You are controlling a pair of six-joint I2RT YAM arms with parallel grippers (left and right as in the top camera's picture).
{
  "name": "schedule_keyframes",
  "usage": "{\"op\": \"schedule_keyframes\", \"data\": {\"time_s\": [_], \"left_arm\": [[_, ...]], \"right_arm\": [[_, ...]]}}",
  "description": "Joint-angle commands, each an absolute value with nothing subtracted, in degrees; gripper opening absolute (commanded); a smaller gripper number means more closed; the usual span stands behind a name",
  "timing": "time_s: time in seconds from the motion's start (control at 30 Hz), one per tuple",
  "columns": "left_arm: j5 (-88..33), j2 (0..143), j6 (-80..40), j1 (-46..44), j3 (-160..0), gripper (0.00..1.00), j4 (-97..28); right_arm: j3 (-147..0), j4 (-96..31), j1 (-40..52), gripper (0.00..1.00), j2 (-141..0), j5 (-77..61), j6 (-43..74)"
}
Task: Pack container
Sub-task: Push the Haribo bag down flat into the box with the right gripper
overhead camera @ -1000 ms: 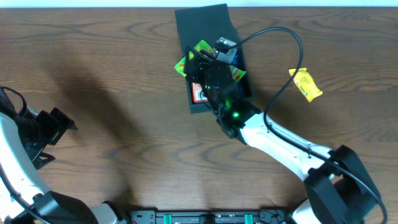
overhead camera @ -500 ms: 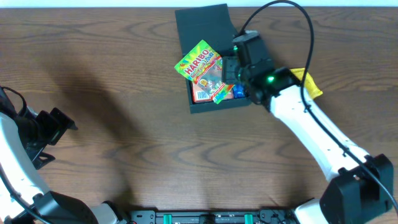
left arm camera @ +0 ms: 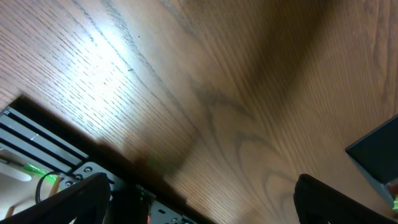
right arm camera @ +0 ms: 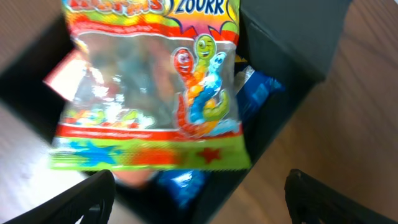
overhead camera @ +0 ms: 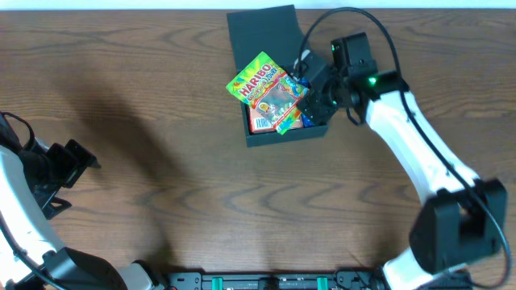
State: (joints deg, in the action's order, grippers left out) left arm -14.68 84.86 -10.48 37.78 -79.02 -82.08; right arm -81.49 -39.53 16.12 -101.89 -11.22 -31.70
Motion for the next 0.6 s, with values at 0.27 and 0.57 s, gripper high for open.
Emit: {"op": "schedule_keyframes", "data": {"time_s": [0.27,0.57], "left_arm": [[-14.41,84.66,-10.48,38.00,-79.66,0.95,-82.26],[-14.41,84.66,-10.48,38.00,-79.66,0.95,-82.24]], "right_arm": [[-93.21,-40.34,14.96,0.89,-114.98,-17.89,-39.92],[-93.14,-43.88,13.47,0.78,-115.85,-18.48,-42.26]]}}
